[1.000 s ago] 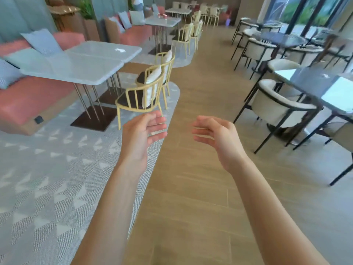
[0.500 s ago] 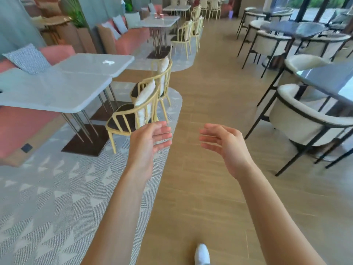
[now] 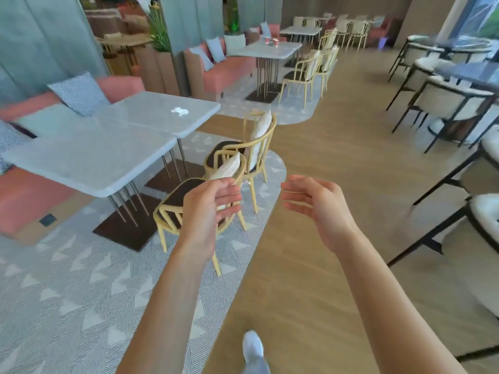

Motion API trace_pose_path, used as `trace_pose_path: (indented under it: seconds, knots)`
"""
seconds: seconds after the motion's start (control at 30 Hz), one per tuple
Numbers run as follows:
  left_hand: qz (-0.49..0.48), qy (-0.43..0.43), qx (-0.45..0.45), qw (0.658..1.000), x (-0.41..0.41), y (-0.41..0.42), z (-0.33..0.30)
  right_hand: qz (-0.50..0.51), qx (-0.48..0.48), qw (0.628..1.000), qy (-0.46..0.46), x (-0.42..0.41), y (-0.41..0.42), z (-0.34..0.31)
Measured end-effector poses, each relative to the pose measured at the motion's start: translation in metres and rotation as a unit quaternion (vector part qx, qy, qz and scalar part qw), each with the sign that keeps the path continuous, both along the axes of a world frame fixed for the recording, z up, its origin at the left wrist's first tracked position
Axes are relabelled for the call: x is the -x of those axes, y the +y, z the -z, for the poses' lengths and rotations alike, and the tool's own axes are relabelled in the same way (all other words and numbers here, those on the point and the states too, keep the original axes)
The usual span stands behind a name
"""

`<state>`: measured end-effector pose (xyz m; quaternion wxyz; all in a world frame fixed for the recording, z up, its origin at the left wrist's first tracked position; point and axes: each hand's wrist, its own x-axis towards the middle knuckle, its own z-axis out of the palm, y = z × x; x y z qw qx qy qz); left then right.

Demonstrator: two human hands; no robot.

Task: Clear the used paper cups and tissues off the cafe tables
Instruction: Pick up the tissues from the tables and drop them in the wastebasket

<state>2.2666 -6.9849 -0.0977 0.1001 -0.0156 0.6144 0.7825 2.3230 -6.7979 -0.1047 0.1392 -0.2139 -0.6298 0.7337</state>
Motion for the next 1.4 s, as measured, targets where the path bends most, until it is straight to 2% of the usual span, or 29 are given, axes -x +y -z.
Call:
trace_pose_path:
  seconds: [0.27, 0.5, 0.77, 1.0, 1.2, 1.4]
  knots:
    - [-0.001, 0.006, -0.035, 0.999, 0.191, 0.102, -0.012, -0.014, -0.033, 0.999, 0.016, 0.196, 0.093, -0.024]
    - [-0.023, 0.011, -0.037, 0.999, 0.317, 0.173, -0.024, -0.032, -0.031, 0.999, 0.023, 0.332, 0.168, -0.038]
    - [-0.098, 0.022, -0.035, 0.994, 0.454, 0.269, -0.014, -0.141, -0.018, 0.989, 0.029, 0.5, 0.243, -0.025]
    - [-0.174, -0.005, -0.057, 0.983, 0.556, 0.348, -0.015, -0.228, -0.034, 0.973, 0.024, 0.633, 0.309, -0.04]
    - [-0.227, -0.005, -0.063, 0.972, 0.649, 0.376, -0.018, -0.269, -0.049, 0.962, 0.009, 0.733, 0.338, -0.048]
    - [-0.268, -0.005, -0.059, 0.962, 0.757, 0.37, -0.008, -0.303, -0.065, 0.951, 0.01, 0.846, 0.328, -0.034]
